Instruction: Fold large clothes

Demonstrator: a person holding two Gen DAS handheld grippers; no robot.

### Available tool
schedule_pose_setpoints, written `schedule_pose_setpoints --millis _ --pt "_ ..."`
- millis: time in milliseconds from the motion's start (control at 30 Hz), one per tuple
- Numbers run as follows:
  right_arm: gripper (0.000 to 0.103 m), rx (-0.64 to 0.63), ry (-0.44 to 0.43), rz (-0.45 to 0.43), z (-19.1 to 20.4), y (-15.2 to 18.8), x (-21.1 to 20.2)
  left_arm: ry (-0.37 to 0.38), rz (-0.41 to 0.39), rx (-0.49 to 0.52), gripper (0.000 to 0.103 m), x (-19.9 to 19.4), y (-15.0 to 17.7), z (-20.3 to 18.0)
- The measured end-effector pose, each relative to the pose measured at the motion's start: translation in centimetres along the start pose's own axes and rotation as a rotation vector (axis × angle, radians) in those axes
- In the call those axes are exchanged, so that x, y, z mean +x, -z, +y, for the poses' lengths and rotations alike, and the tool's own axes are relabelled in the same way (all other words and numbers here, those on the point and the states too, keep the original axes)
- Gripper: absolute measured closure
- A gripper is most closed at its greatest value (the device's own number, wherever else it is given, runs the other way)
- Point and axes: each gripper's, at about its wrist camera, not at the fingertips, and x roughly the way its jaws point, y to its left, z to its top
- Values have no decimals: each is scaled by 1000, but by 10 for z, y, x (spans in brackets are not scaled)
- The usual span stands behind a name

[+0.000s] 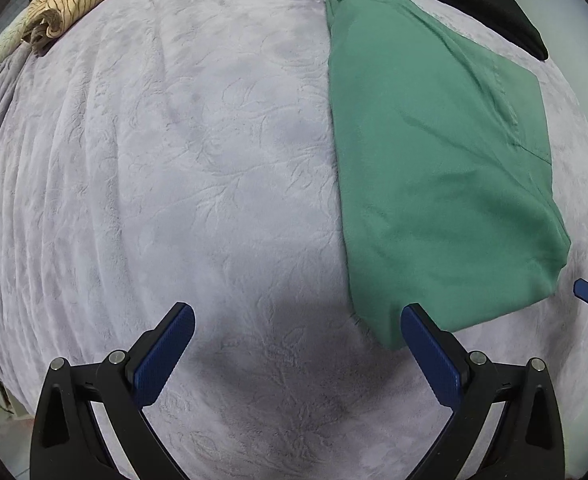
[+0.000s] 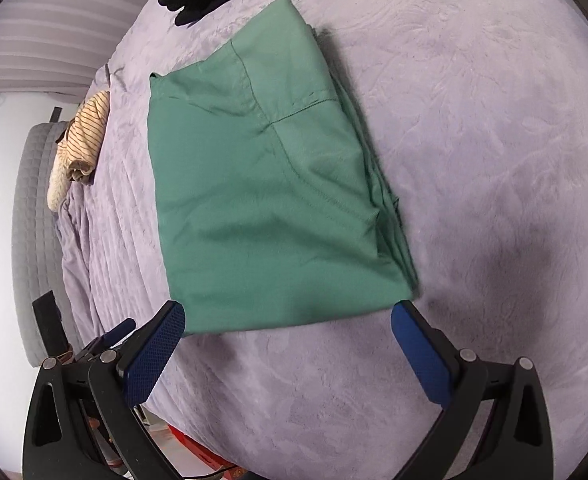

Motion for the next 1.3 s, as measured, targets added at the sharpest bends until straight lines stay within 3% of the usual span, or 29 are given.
schedule_pose_setpoints --millis 300,533,700,833,1000,1067,1100,1133,1200,1233,1300 --pt "1 -21 -40 -21 -24 -52 -6 170 -71 -40 0 5 -51 10" --pt "5 -74 -110 -4 -34 -99 12 404 8 -61 0 45 -78 9" --pt "5 -91 -177 42 -39 -128 44 490 72 -68 0 79 -89 -3" --pt "5 -89 -260 60 -36 -146 67 511 70 -38 0 87 -97 -25" --pt "5 -89 -347 78 -18 -168 91 455 71 -4 0 93 -101 -43" --pt "5 -44 -349 65 -18 -171 96 442 43 1 10 88 -100 -45" --pt "13 -7 -346 57 -20 -171 96 438 28 14 21 83 -98 -47" --pt "40 16 -338 55 -20 -172 96 438 14 25 32 79 -97 -46" --pt "65 62 -316 62 -28 -170 98 449 -5 42 45 69 -95 -42" --pt "76 75 -351 58 -30 -168 95 458 -14 48 52 63 -95 -41" --pt "83 72 -419 40 -27 -163 87 478 -36 68 58 49 -94 -39"
